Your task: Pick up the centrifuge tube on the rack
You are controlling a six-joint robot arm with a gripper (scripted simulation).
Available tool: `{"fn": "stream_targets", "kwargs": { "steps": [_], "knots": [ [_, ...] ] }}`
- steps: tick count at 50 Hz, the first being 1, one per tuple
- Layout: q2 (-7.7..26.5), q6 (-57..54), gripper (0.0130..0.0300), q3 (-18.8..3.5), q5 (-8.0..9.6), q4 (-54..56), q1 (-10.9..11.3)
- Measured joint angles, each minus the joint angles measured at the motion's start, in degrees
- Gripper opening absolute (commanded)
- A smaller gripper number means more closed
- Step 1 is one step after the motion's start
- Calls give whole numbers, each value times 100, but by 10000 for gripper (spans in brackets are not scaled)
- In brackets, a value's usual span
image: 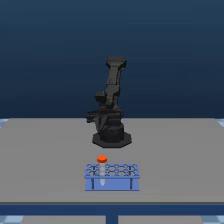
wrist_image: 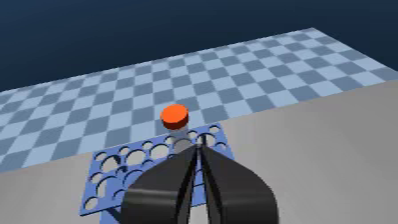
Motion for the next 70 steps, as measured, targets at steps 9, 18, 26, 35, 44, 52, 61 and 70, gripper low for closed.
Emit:
{"fn": "stream_targets", "kwargs": {
  "steps": [9, 18, 26, 35, 44, 52, 61, 70],
  "knots": [
    [0, 0, 300, 0, 0, 0, 0],
    [0, 0, 300, 0, 0, 0, 0],
    [4, 4, 300, -2, 0, -4, 0],
    [81, 58, 300, -46, -3, -89, -1],
    [286, 206, 300, -169, -5, -316, -2],
    [577, 412, 300, -359, 2, -639, -2],
    [992, 740, 300, -663, 40, -1136, 3],
    [1425, 1177, 300, -1026, 118, -1772, 13]
  ]
}}
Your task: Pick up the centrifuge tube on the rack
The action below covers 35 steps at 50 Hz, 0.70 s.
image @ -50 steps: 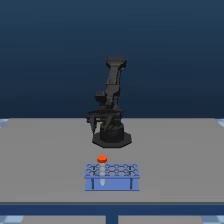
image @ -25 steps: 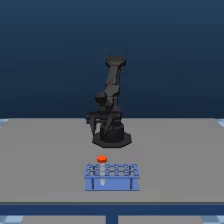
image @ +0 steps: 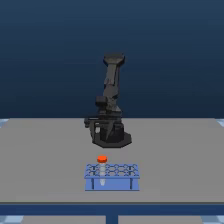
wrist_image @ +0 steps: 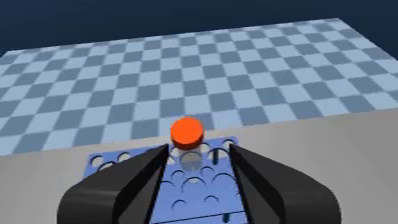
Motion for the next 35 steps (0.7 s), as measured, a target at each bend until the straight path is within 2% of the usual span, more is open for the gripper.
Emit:
{"fn": "stream_targets", "kwargs": {
  "steps": [17, 35],
  "knots": [
    [720, 1154, 300, -696, 223, -1497, 29],
    [1108, 2493, 300, -1140, 389, -3023, 53]
  ]
}}
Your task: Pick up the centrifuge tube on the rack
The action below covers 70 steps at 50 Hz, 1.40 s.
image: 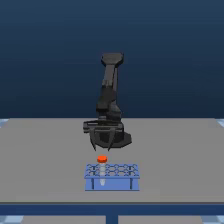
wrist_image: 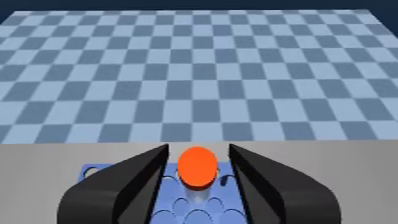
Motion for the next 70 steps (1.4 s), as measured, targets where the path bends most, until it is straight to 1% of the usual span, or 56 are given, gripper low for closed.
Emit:
{"fn": "stream_targets", "kwargs": {
  "steps": [17, 34, 51, 70],
  "knots": [
    [207, 938, 300, -245, 80, -997, 14],
    [320, 1403, 300, -367, 116, -1471, 21],
    [360, 1377, 300, -382, 114, -1418, 23],
    [358, 800, 300, -293, 69, -776, 21]
  ]
}}
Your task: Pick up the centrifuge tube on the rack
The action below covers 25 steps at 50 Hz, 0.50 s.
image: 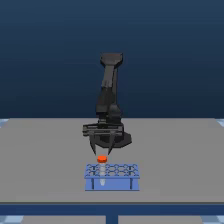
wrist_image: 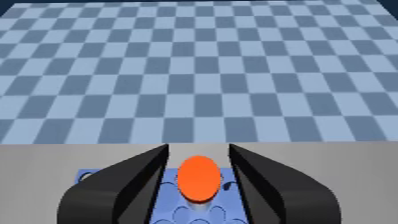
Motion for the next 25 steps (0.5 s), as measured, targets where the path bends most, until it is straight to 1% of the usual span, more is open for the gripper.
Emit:
{"fn": "stream_targets", "kwargs": {
  "steps": [15, 25],
  "knots": [
    [87, -576, 300, 45, -73, 567, 0],
    [164, -1075, 300, 99, -154, 1073, 0]
  ]
}}
